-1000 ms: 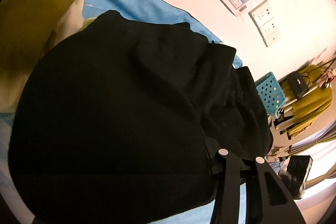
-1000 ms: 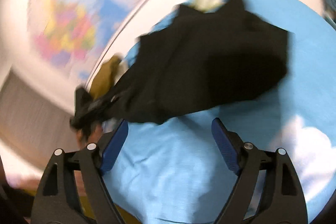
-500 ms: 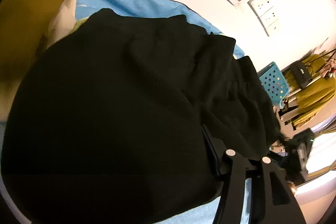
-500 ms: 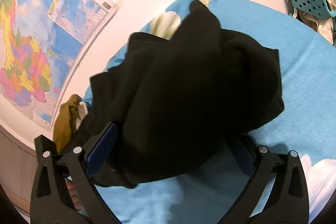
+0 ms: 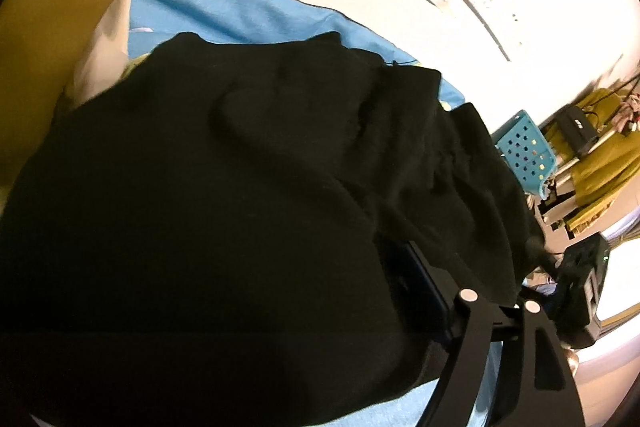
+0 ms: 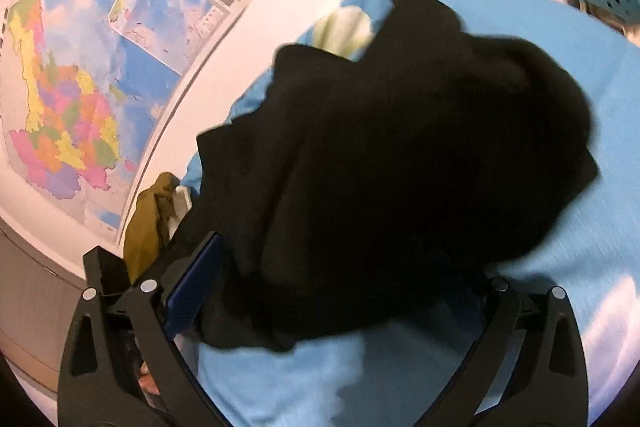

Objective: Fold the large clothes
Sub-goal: 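Lift and roll the coat edge over with both tools toward the olive garment, then lift the folded black coat off the bed with both tools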

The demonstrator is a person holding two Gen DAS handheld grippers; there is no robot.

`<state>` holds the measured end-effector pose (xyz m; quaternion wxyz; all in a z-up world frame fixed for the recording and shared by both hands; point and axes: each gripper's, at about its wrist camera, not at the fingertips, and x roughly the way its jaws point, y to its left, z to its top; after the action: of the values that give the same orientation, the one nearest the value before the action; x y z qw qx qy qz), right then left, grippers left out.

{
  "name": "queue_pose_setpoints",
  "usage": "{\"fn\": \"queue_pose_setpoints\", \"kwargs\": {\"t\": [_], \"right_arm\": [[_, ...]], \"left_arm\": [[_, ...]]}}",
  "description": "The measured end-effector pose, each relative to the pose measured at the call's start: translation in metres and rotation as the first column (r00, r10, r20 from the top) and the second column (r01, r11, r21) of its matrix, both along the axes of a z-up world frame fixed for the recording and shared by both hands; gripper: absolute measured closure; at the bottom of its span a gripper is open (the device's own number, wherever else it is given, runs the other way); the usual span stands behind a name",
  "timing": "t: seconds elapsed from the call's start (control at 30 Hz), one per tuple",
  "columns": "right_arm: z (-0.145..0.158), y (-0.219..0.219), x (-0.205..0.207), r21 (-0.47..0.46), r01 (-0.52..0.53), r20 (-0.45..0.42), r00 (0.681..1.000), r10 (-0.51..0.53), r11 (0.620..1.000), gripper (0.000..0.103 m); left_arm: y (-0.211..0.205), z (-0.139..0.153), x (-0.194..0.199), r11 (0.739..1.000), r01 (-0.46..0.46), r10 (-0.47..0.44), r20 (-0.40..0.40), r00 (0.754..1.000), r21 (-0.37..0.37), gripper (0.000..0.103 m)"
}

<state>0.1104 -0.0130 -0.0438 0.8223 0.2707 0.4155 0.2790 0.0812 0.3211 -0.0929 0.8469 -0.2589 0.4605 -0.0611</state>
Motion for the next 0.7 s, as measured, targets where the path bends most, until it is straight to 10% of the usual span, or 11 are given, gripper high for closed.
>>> {"fn": "queue_pose_setpoints", "kwargs": {"t": [0.17,0.27,0.4,0.7], "right_arm": [[-0.004,0.014,0.017,-0.064,-0.001,-0.026,1.000,0.000,0.998,0.005],[-0.008,0.019,0.020,-0.087,0.006,-0.021,1.000,-0.008,0.996,0.010],[-0.006,0.007,0.023,-0.041,-0.038,-0.022,0.999,0.038,0.998,0.068],[-0.019,0.007,0.030,0.027,-0.075,-0.079,0.994,0.077,0.997,0.042]], "left_arm": [[0.017,-0.006,0.002,0.993,-0.020,0.021,0.009,1.000,-0.119,0.025],[0.008,-0.003,0.006,0.998,-0.048,0.048,-0.009,0.999,-0.045,0.034],[0.007,0.000,0.007,0.998,-0.062,0.062,-0.016,0.998,0.014,0.062],[0.017,-0.005,0.009,0.996,-0.052,0.052,-0.004,0.999,-0.066,0.035]]}}
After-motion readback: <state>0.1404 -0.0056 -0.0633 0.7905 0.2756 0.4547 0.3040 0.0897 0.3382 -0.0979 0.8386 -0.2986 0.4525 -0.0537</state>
